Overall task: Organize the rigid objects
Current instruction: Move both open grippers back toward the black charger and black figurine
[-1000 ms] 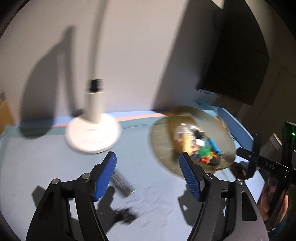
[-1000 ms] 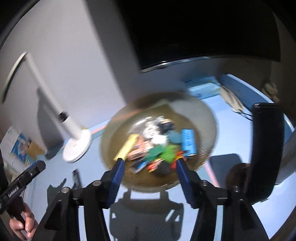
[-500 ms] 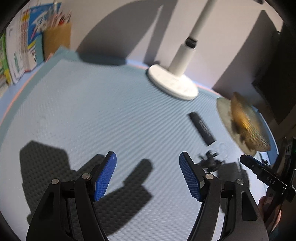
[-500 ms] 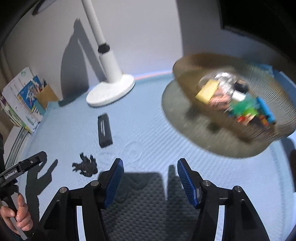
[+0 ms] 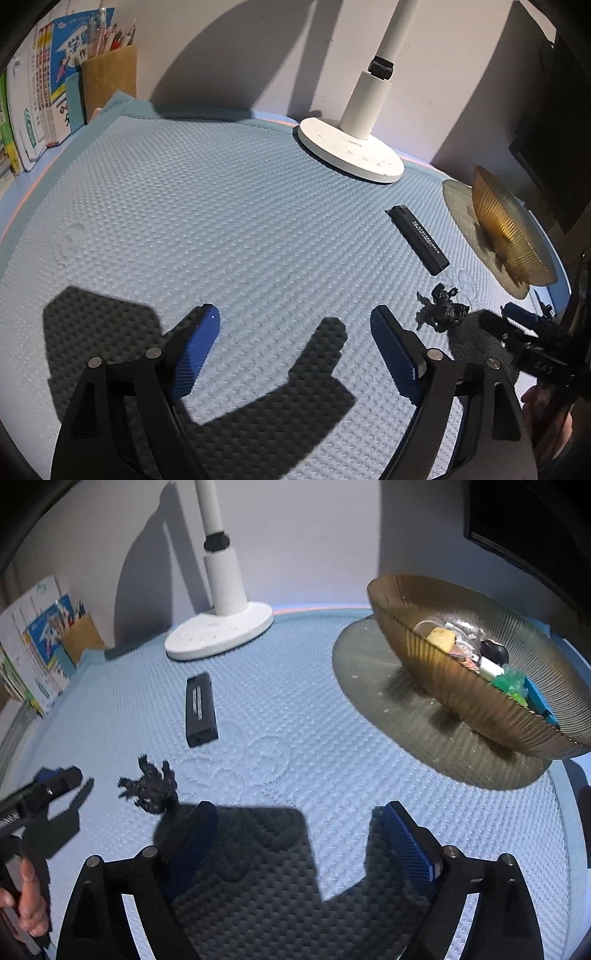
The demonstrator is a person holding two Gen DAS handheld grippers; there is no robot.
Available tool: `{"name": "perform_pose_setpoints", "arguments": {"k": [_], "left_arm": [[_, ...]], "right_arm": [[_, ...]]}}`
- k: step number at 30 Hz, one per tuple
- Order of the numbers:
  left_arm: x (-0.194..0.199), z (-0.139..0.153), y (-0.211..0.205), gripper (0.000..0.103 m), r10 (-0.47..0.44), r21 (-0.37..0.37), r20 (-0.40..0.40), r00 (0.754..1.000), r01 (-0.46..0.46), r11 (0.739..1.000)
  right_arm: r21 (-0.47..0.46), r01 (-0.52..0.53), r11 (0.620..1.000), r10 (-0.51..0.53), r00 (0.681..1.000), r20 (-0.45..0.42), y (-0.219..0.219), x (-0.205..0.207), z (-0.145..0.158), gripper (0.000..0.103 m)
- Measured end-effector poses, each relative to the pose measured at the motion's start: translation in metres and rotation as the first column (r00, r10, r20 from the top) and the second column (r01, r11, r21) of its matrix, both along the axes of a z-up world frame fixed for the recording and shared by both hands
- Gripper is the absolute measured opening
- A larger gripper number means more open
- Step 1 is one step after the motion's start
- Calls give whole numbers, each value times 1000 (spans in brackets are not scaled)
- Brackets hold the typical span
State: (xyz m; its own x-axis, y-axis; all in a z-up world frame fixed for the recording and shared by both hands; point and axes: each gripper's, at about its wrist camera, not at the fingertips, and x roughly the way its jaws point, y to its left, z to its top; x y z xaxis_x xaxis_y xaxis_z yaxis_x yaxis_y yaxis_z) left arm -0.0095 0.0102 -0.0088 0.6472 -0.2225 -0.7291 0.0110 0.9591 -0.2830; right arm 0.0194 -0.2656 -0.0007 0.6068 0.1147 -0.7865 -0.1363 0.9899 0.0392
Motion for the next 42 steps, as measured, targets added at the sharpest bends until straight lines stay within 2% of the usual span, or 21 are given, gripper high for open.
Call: {"name": "perform_pose_setpoints", "arguments": {"k": [4, 9, 14, 29, 42], "left_arm": [[2, 0, -6, 93, -22, 18, -9, 1000, 22, 1000], [5, -1, -17, 101, -46, 75, -28, 999, 48, 996], [6, -2, -23, 102, -51, 124, -40, 998, 56, 991], [11, -5, -29, 102, -55, 202, -61, 997, 66, 977], [12, -5, -29, 102, -57, 211, -64, 996, 70, 975]], "right_arm": [[-17, 2, 1000, -3, 1000, -22, 2, 5, -4, 103], [-43, 4, 999, -6, 999, -36, 5, 10, -8, 103], [-55, 1, 998, -3, 999, -39, 7, 11, -9, 103], [-56, 0, 998, -2, 999, -38, 6, 11, -10, 103], [-56, 0, 998, -3, 999, -37, 6, 11, -10, 103]]}}
